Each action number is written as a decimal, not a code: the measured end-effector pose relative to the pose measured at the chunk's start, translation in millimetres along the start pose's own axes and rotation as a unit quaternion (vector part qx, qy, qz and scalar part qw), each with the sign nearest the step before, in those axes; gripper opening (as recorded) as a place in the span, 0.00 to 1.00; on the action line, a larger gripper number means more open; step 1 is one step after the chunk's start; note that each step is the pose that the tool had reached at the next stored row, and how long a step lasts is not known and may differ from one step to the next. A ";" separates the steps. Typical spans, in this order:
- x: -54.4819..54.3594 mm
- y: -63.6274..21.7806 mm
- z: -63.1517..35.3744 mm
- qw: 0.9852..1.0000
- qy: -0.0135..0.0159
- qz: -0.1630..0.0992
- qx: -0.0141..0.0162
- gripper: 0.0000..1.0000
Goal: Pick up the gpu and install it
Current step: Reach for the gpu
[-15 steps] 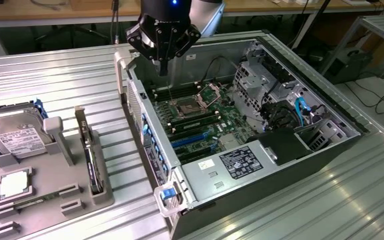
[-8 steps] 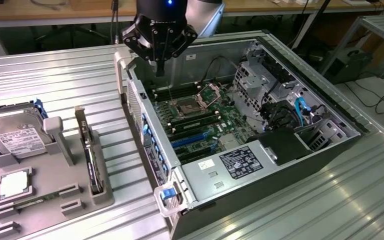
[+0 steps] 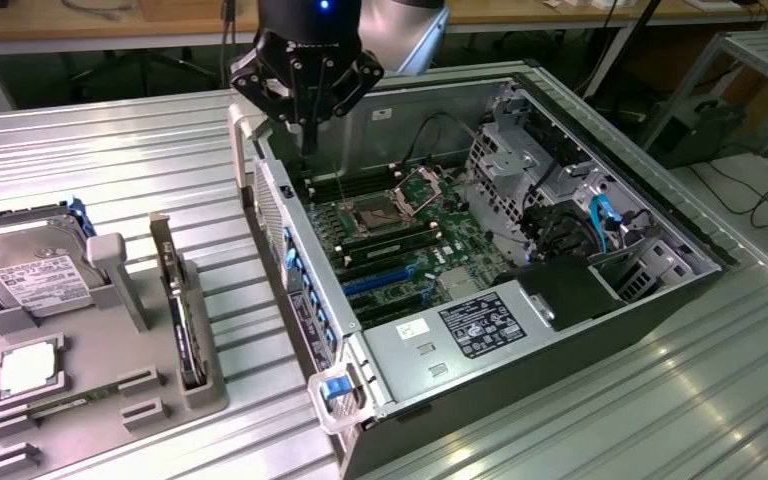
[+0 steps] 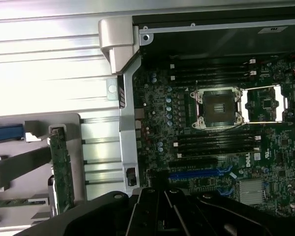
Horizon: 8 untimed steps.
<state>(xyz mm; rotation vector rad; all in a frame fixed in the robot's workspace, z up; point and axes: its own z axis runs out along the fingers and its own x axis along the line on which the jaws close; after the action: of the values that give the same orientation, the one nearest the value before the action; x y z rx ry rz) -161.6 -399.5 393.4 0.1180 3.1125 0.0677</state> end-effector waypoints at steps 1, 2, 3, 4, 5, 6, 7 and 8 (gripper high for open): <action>4.1 -0.6 -0.1 1.000 0.000 0.000 0.000 0.11; 11.3 -3.1 -0.4 1.000 0.000 0.000 0.000 0.11; 13.0 -5.6 -0.5 1.000 0.000 -0.001 0.000 0.11; 13.0 -6.7 -0.5 1.000 0.000 -0.002 0.000 0.11; 12.9 -8.5 -0.6 1.000 0.000 -0.003 0.000 0.11; 13.0 -10.2 -0.7 1.000 0.000 -0.005 0.000 0.11; 13.0 -11.6 -0.8 1.000 0.000 -0.007 0.000 0.11; 13.1 -12.9 -0.8 1.000 0.000 -0.008 -0.001 0.11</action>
<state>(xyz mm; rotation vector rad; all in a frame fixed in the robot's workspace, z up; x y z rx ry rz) -175.7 -411.4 393.3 0.0927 3.1137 0.0690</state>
